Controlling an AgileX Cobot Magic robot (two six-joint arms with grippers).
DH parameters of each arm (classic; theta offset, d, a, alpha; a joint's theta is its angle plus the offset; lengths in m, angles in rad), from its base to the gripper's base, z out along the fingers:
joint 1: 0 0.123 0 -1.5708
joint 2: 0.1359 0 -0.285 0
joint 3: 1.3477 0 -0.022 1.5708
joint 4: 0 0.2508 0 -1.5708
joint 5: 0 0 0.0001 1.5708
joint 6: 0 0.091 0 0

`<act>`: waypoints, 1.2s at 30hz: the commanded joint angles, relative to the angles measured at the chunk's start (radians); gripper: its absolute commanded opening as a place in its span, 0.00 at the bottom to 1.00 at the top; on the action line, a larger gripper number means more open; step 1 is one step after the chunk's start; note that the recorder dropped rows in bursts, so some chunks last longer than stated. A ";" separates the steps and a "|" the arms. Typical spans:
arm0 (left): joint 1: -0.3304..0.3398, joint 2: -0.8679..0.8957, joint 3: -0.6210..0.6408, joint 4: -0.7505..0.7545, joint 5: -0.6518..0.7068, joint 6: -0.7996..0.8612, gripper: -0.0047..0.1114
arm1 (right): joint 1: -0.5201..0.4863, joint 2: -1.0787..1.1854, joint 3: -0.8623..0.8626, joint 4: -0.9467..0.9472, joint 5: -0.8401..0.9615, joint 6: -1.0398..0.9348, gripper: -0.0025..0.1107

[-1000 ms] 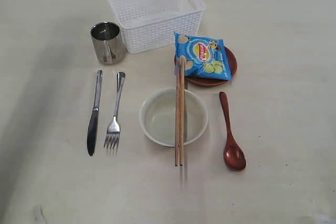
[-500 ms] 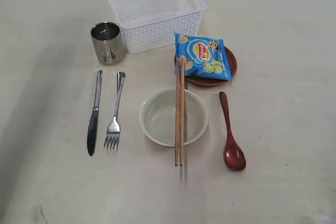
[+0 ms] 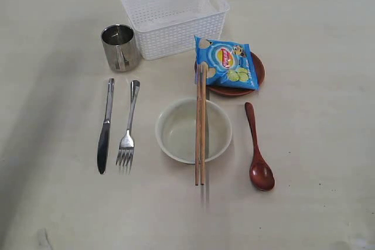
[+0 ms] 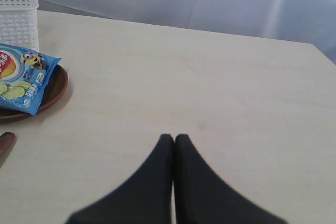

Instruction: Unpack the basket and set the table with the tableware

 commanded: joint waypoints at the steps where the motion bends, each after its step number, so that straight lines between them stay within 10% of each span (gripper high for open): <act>1: 0.003 -0.007 0.006 -0.005 -0.006 -0.006 0.04 | -0.007 -0.003 0.003 -0.004 0.003 0.007 0.03; 9: 0.003 -0.184 0.015 -0.010 -0.007 0.014 0.04 | -0.007 -0.003 0.003 -0.004 0.003 0.002 0.03; 24: 0.003 -1.043 0.372 -0.002 -0.059 -0.039 0.04 | -0.007 -0.003 0.003 -0.004 0.003 0.002 0.03; 36: 0.003 -1.309 0.536 0.012 -0.059 -0.050 0.04 | -0.007 -0.003 0.003 -0.004 0.003 0.002 0.03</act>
